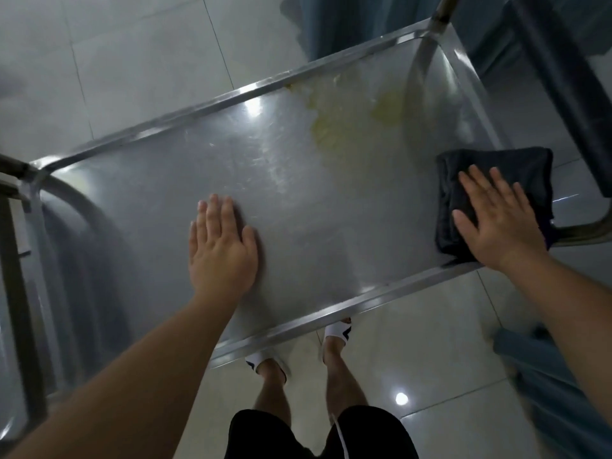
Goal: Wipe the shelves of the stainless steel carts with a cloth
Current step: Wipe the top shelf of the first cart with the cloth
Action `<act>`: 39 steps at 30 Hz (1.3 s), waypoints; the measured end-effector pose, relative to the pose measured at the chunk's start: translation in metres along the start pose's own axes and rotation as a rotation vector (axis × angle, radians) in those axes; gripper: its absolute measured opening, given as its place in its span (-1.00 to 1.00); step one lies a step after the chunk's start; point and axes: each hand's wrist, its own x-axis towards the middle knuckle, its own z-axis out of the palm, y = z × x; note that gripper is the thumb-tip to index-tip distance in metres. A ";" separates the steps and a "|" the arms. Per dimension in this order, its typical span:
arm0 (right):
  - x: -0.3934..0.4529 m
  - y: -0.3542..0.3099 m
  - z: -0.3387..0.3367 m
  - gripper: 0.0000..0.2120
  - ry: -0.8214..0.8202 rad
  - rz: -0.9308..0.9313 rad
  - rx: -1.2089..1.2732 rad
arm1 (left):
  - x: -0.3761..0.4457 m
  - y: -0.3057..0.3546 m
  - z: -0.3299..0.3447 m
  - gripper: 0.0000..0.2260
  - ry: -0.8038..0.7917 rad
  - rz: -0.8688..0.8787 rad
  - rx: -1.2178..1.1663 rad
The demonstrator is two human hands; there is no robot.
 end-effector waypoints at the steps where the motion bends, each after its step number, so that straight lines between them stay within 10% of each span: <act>1: 0.003 0.000 -0.001 -0.33 0.015 0.050 0.022 | 0.001 -0.003 0.004 -0.41 0.020 -0.028 0.002; 9: -0.006 -0.090 0.018 -0.32 0.111 0.184 0.061 | 0.003 -0.019 0.036 -0.37 0.132 -0.112 -0.030; 15: -0.007 -0.223 0.043 -0.32 0.060 -0.400 0.030 | 0.003 -0.018 0.037 -0.37 0.134 -0.110 -0.026; 20: 0.046 -0.195 0.024 -0.33 -0.053 -0.892 -0.094 | 0.003 -0.021 0.037 -0.37 0.117 -0.101 -0.017; 27: 0.136 -0.040 -0.025 -0.32 0.064 -0.155 -0.059 | 0.002 -0.018 0.036 -0.35 0.140 -0.104 -0.018; 33: 0.125 -0.134 -0.007 -0.30 0.150 0.348 0.100 | 0.002 -0.017 0.035 -0.34 0.124 -0.114 0.001; 39: 0.083 -0.296 0.020 -0.31 0.068 -0.171 0.090 | 0.002 -0.015 0.034 -0.33 0.131 -0.123 0.002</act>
